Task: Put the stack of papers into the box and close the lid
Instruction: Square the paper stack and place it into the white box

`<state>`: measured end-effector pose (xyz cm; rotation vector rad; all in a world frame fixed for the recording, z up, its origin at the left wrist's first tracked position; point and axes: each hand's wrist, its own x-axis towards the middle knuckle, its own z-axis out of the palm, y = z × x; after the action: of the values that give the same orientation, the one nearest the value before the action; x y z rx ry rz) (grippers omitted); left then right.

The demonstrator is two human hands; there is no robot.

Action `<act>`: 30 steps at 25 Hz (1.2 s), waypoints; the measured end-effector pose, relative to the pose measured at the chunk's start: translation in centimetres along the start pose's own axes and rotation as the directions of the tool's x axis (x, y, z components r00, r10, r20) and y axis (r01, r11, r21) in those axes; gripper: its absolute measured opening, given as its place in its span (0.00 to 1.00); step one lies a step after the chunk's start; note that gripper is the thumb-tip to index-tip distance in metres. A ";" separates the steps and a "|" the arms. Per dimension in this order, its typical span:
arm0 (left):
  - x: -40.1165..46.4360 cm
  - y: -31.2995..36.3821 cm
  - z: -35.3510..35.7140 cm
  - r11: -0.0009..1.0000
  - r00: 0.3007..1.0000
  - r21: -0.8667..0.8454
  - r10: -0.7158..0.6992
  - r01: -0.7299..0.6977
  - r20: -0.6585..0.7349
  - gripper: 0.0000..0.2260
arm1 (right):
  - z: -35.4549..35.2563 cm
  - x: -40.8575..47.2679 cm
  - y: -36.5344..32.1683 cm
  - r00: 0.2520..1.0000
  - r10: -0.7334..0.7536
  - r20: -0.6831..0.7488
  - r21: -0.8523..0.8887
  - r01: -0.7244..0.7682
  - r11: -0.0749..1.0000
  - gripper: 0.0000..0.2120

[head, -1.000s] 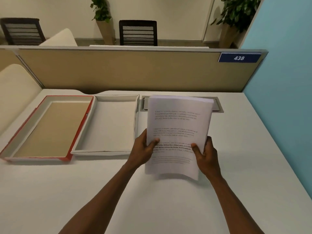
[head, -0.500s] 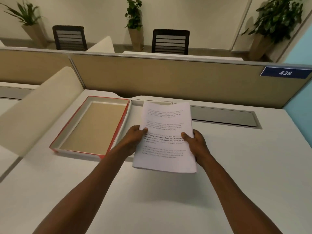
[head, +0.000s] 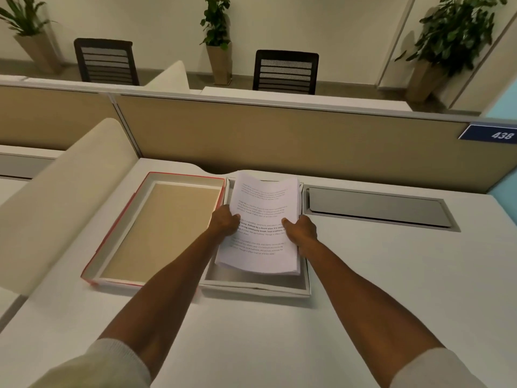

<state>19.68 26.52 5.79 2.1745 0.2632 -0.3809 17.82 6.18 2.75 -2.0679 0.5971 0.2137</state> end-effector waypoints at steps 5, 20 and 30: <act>2.4 -2.5 1.8 0.993 0.999 0.117 -0.022 0.027 -0.039 0.16 | 2.5 0.5 0.9 0.992 -0.107 -0.060 -0.306 0.083 0.948 0.21; 1.0 -5.0 5.2 0.887 0.957 0.432 0.246 -0.160 -0.151 0.18 | 4.7 -0.6 2.9 0.962 -0.272 -0.010 -0.648 0.201 0.735 0.26; -0.1 -6.2 4.7 0.623 0.954 0.745 0.293 -0.237 0.059 0.30 | 5.7 -3.5 3.7 0.919 -0.372 0.128 -0.785 0.323 0.529 0.34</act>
<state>16.75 26.27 -1.41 2.9998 -0.2458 -0.2622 13.42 10.52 -1.80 -3.0383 0.0592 0.2055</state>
